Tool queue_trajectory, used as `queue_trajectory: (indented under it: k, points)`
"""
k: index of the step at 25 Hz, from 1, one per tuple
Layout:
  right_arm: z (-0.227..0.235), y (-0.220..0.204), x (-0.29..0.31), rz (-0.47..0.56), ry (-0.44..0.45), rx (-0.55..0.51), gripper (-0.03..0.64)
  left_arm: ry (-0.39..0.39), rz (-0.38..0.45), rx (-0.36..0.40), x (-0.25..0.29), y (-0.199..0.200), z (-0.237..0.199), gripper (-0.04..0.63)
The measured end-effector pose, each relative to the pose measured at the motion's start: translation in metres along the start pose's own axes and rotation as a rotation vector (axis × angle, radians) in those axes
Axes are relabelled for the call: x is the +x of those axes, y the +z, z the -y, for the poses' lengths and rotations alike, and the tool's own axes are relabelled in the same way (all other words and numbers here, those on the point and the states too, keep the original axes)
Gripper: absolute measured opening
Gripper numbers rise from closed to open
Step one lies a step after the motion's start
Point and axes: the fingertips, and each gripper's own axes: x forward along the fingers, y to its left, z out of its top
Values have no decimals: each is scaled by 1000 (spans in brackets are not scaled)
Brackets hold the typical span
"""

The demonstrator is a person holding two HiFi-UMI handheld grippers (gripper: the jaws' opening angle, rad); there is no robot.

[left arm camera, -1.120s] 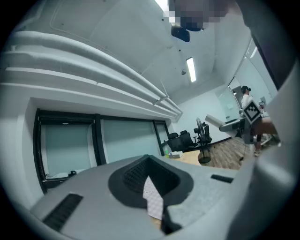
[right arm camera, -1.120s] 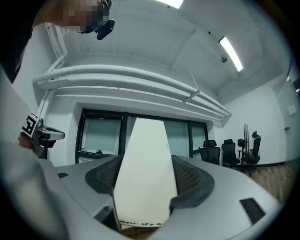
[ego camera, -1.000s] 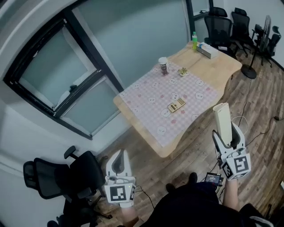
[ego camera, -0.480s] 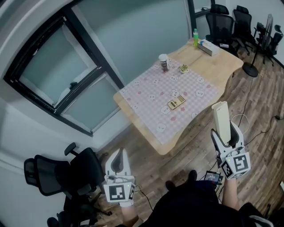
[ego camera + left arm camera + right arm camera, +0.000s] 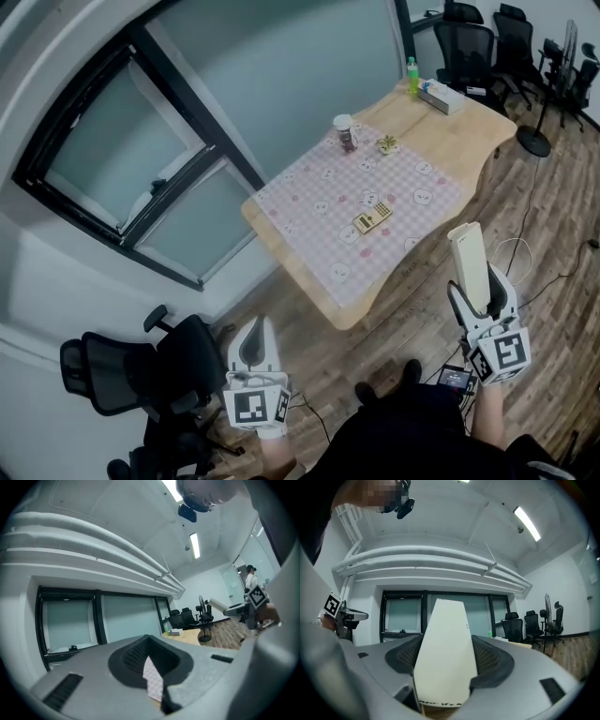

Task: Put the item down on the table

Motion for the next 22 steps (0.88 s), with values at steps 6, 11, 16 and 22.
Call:
queue_trajectory:
  k: [6, 11, 16, 22]
  points:
    - [35, -14, -11, -6, -10, 76, 327, 16, -15, -30, 28, 11, 28, -2]
    - [57, -25, -3, -2, 2, 118, 327, 56, -2, -2, 46, 30, 47, -2]
    - [66, -31, 11, -3, 5, 138, 327, 44, -22, 13, 61, 28, 52, -2]
    - [68, -36, 36, -22, 2, 119, 327, 38, -17, 8, 86, 20, 44, -2]
